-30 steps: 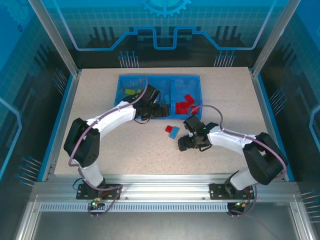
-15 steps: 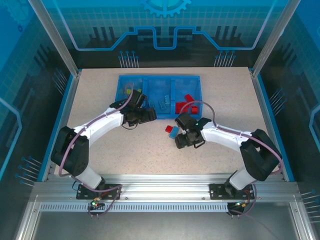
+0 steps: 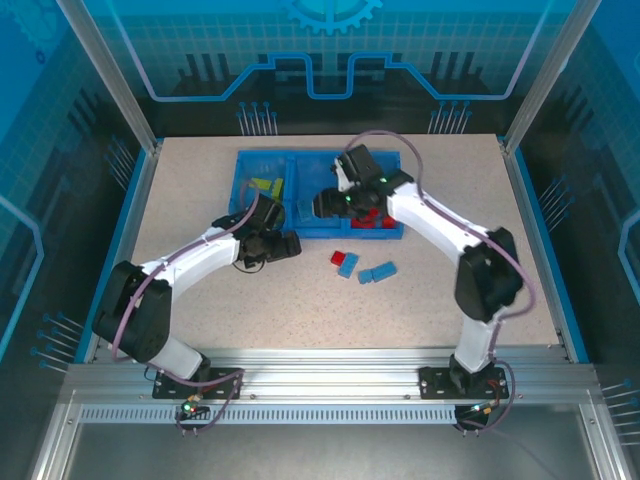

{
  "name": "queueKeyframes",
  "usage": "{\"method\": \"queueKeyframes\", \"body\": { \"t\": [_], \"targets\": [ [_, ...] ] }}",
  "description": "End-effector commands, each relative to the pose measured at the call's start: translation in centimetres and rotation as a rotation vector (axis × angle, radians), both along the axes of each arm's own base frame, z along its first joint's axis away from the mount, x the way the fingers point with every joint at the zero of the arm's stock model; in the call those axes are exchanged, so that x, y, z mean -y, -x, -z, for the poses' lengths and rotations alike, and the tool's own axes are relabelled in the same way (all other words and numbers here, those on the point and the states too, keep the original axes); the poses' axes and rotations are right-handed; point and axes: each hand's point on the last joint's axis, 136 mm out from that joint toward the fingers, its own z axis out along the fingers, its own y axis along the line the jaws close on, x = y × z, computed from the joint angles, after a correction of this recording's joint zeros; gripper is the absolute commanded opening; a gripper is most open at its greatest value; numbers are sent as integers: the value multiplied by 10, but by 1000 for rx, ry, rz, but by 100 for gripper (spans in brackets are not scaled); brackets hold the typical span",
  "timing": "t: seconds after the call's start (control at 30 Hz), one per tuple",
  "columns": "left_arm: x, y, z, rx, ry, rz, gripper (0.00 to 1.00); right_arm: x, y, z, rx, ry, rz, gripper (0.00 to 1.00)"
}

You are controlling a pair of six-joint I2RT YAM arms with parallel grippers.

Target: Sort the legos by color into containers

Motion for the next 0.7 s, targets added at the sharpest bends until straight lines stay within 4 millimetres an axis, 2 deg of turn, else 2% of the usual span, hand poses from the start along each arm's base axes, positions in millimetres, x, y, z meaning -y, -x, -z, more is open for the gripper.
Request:
{"method": "queueKeyframes", "body": {
  "t": [0.0,0.2,0.27,0.33,0.47,0.57,0.67],
  "targets": [
    [-4,7,0,1,13,-18,92,-6,-11,16,-128,18,51,50],
    [8,17,4,-5,-11,49,94,-10,-40,31,-169,43,123,59],
    [17,19,6,-11,-15,78,95,-13,-44,32,-169,38,122,69],
    [27,21,7,-12,-17,106,95,-18,-45,31,-163,30,103,74],
    [55,22,7,5,-23,190,95,-29,-40,19,-126,6,31,91],
    [74,21,8,0,-22,237,95,-36,-32,2,-86,-9,-20,93],
    [93,20,8,2,-17,284,95,-31,-24,-16,-43,-12,-28,93]
  ]
}}
